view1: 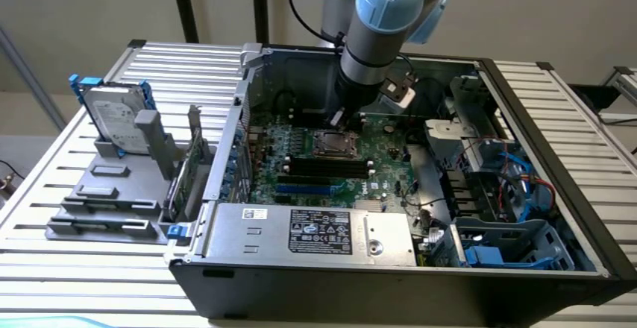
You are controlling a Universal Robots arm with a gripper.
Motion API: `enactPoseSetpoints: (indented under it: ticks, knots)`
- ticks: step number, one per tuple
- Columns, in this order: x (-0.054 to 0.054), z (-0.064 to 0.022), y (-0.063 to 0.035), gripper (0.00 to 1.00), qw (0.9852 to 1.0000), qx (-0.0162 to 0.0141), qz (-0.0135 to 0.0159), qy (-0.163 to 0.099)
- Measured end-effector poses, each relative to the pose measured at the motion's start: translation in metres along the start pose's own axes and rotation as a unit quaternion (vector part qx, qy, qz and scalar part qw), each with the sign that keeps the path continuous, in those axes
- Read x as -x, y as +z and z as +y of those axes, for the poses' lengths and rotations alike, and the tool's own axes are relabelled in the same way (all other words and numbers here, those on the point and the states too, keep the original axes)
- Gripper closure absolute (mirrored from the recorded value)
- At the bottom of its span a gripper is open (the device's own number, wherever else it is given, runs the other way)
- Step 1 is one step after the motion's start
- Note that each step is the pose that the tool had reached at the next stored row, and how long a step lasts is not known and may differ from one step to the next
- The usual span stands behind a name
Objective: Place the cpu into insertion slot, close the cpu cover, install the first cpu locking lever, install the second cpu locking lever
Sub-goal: 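Install the first cpu locking lever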
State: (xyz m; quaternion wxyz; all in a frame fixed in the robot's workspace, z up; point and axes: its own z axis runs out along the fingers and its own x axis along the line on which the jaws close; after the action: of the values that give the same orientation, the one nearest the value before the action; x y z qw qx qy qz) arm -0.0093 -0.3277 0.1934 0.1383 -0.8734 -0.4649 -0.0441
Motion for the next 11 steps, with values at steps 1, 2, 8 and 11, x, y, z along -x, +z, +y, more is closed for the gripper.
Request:
enactPoseSetpoints:
  ticks: [1, 2, 8, 11]
  knots:
    - [0.0001, 0.0000, -0.0001, 0.89, 1.0000, -0.0003, 0.0004, 0.000]
    - [0.0001, 0.0000, -0.0001, 0.89, 1.0000, -0.0006, 0.0008, 0.000]
    - [0.0008, 0.0005, -0.0004, 0.89, 1.0000, -0.0016, 0.0022, -0.001]
    - [0.0015, 0.0009, -0.0011, 0.89, 1.0000, -0.0014, 0.0018, 0.000]
